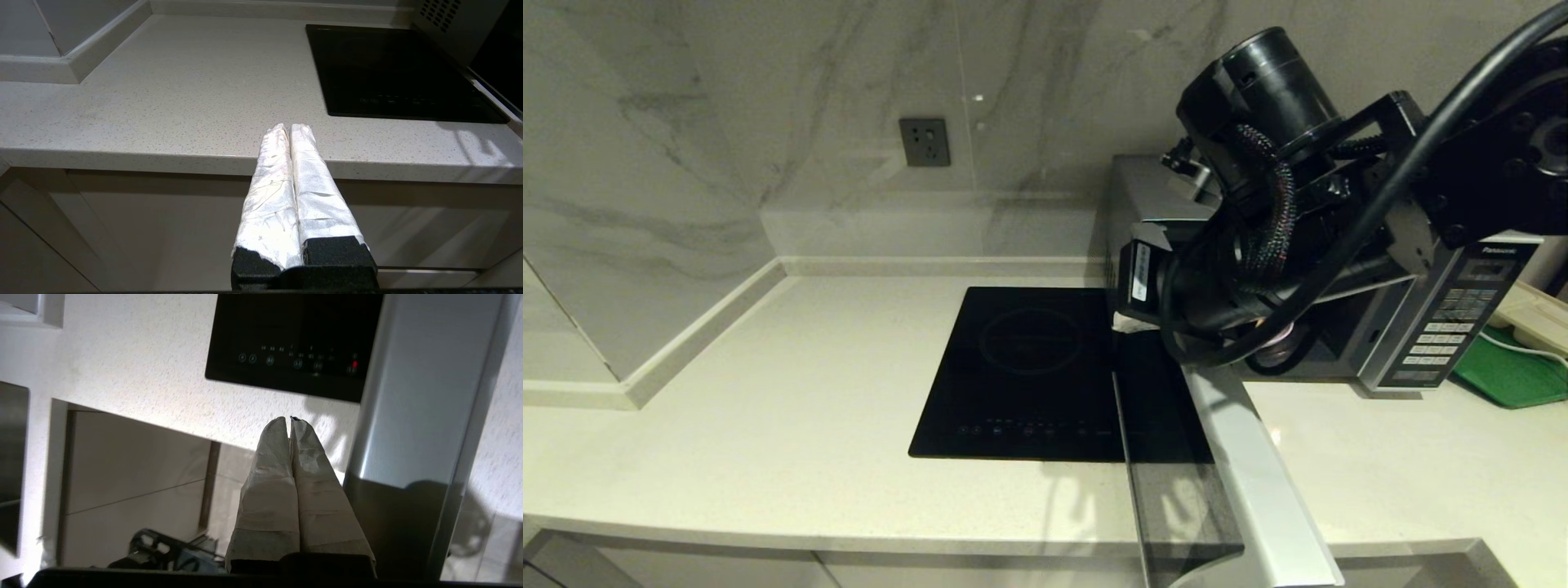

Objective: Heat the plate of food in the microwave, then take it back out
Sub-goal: Close the microwave oven

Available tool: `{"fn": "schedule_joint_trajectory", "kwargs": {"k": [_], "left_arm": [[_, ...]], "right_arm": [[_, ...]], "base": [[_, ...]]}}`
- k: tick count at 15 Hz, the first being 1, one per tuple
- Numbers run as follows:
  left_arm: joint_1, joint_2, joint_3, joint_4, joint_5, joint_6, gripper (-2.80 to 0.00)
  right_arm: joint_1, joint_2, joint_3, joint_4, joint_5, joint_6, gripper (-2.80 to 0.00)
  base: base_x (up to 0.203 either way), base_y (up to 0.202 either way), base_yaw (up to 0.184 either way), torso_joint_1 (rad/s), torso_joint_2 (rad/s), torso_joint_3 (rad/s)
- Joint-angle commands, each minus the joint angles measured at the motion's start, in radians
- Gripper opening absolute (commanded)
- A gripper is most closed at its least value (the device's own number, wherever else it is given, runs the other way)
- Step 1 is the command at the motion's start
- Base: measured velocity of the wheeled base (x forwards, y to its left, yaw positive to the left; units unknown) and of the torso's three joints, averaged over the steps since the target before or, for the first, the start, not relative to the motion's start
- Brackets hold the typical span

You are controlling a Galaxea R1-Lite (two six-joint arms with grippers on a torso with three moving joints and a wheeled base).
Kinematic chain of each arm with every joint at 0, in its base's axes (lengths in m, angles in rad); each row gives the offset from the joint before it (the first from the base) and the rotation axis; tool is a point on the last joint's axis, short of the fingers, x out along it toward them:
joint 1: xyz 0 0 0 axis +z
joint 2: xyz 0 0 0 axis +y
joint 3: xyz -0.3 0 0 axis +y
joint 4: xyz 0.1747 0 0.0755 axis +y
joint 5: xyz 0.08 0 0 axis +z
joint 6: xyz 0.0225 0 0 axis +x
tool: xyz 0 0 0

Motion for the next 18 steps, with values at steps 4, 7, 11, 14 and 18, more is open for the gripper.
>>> {"fn": "schedule_joint_trajectory", "kwargs": {"k": [4,7,11,14,18], "left_arm": [[0.0,0.0,0.0,-0.001,0.0,-0.001,-2.8],[0.0,0.0,0.0,-0.001,0.0,0.0,-2.8],[0.0,0.0,0.0,-0.001,0.0,0.0,-2.8],[0.0,0.0,0.0,-0.001,0.0,0.0,-2.8],[0.0,0.0,0.0,-0.001,0.0,-0.001,-2.8]], "right_arm": [[-0.005,-0.107,0.114,0.004,-0.209,0.025,-2.8],[-0.046,-0.234,0.208,0.004,-0.235,0.001,-2.8],[-0.139,-0.347,0.298,0.005,-0.241,-0.024,-2.8],[-0.204,-0.396,0.392,0.004,-0.243,-0.023,-2.8],[-0.431,-0.416,0.489,-0.072,-0.204,-0.021,-2.8]], "base": [[0.0,0.0,0.0,0.0,0.0,0.0],[0.0,0.0,0.0,0.0,0.0,0.0],[0.0,0.0,0.0,0.0,0.0,0.0],[0.0,0.0,0.0,0.0,0.0,0.0],[0.0,0.0,0.0,0.0,0.0,0.0]]}}
